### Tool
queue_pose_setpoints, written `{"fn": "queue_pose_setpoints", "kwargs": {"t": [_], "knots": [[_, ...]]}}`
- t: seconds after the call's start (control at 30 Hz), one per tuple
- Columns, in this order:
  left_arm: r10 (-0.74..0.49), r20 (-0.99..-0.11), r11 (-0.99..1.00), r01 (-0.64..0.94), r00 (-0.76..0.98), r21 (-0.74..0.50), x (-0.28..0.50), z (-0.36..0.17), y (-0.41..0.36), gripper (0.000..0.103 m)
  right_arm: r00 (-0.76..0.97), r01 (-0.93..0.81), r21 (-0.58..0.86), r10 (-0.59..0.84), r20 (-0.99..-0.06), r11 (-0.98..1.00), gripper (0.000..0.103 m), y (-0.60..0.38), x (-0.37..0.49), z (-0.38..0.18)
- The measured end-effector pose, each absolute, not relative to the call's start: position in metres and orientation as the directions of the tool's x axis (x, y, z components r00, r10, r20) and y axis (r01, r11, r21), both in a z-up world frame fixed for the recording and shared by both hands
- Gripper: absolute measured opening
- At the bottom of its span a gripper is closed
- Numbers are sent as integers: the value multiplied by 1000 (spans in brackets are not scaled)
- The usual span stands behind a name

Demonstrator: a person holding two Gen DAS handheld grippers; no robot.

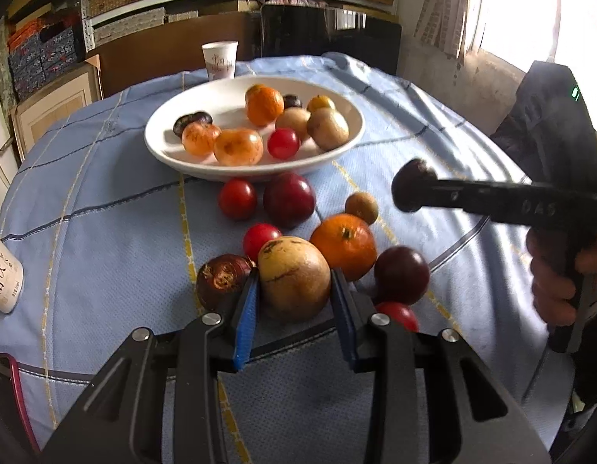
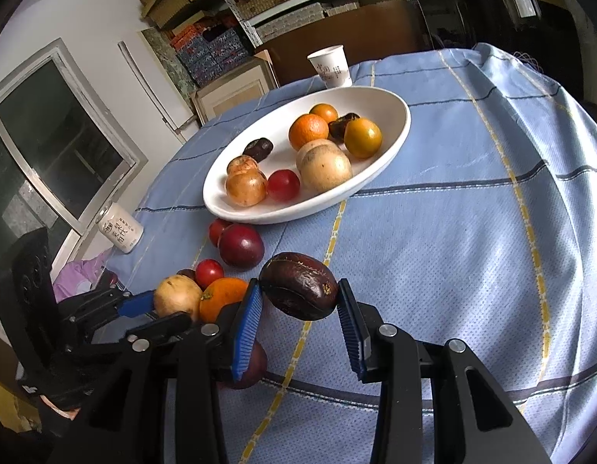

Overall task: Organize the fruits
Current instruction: 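Grasp the dark purple wrinkled fruit with the right tool while the left tool grasps a tan round fruit, then carry both fruits onto the white plate and open both tools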

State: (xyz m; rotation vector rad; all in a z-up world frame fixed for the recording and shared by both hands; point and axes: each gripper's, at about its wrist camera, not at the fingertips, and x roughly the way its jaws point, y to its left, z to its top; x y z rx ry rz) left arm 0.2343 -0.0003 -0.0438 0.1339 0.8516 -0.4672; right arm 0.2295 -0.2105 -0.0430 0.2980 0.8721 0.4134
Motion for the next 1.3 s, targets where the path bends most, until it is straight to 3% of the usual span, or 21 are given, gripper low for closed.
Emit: {"fn": "queue_pose_setpoints", "kwargs": {"t": [0.27,0.47,0.67,0.93,0.97,1.0,1.07,1.17,1.3], "knots": [[-419,-678,895,399,604,-197,237,-13,24,35,615,-272,353,444,-652,895,40,-205,233,-31],[-392,-646,908,387,655,-158,288,28,22,35,651,-325,303,445,-615,896,40,-185,270,-10],[-333,-704,932,331,627,-146,381,25,3,35,663,-325,269,421,-619,907,40,-165,307,-13],[-274,-767,949,292,580,-118,431,-6,-13,35,653,-328,266,421,-629,906,41,-156,335,-19],[-266,-774,951,286,574,-116,433,-8,-13,37,660,-326,262,417,-626,909,47,-155,335,-19],[-255,-776,956,273,576,-111,433,-8,-12,40,665,-324,260,414,-622,910,52,-156,334,-18],[-236,-754,963,253,613,-96,425,0,-7,68,679,-320,273,421,-602,907,56,-161,328,-11],[-177,-689,977,207,703,-40,397,24,-1,96,693,-327,290,437,-573,899,56,-170,315,4],[-98,-647,989,145,756,19,343,38,10,98,678,-329,318,457,-576,889,62,-183,289,6]]}}
